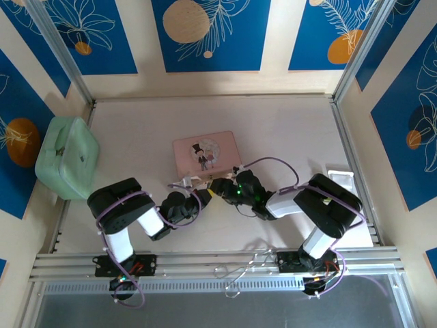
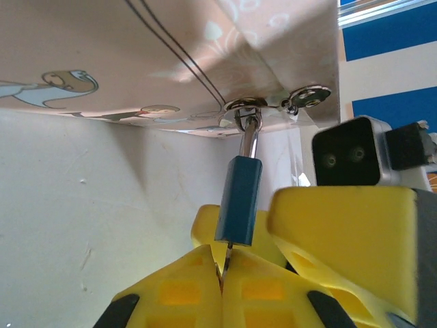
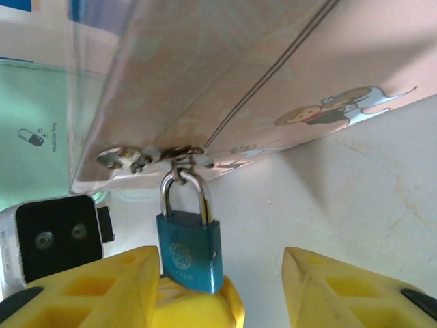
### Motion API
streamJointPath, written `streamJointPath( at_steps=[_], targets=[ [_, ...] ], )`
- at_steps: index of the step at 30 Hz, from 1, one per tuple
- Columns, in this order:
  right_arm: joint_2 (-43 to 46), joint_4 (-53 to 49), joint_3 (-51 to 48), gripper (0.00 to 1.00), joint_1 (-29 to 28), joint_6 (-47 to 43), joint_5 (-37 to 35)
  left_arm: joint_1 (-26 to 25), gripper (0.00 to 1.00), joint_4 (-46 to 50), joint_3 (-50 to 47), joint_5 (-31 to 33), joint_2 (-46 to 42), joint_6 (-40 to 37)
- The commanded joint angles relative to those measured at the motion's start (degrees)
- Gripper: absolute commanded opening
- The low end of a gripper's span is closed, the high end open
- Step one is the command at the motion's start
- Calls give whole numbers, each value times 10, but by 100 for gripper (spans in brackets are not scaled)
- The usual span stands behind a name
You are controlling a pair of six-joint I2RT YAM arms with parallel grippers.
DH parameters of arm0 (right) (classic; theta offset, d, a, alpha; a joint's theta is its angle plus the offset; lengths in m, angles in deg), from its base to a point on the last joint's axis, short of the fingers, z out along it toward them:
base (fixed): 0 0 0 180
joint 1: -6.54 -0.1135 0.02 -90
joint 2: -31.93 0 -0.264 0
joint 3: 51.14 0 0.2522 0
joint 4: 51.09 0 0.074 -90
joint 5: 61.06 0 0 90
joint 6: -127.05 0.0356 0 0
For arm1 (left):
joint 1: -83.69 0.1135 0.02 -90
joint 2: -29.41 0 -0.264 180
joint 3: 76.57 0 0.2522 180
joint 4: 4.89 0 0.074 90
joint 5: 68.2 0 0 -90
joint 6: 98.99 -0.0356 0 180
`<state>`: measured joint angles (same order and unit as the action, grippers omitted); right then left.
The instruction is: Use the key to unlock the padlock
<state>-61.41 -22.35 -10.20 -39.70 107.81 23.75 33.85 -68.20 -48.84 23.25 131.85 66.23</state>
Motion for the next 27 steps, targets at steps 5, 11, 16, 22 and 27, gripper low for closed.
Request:
streamJointPath(
  at_steps=[5, 11, 16, 22, 27],
  targets=[
    [107, -230, 56, 57, -23, -22, -112, -1, 0, -36, 7, -19, -2, 2],
    [83, -382, 142, 57, -24, -37, -113, -1, 0, -36, 8, -20, -1, 1],
    [48, -441, 195, 58, -23, -55, -100, -1, 0, -36, 4, -20, -4, 0],
    [14, -465, 232, 58, -27, -73, -76, -1, 0, -36, 5, -20, -4, -2],
    [-3, -470, 249, 58, -29, -84, -61, -1, 0, -36, 5, -21, -3, -3]
  ],
)
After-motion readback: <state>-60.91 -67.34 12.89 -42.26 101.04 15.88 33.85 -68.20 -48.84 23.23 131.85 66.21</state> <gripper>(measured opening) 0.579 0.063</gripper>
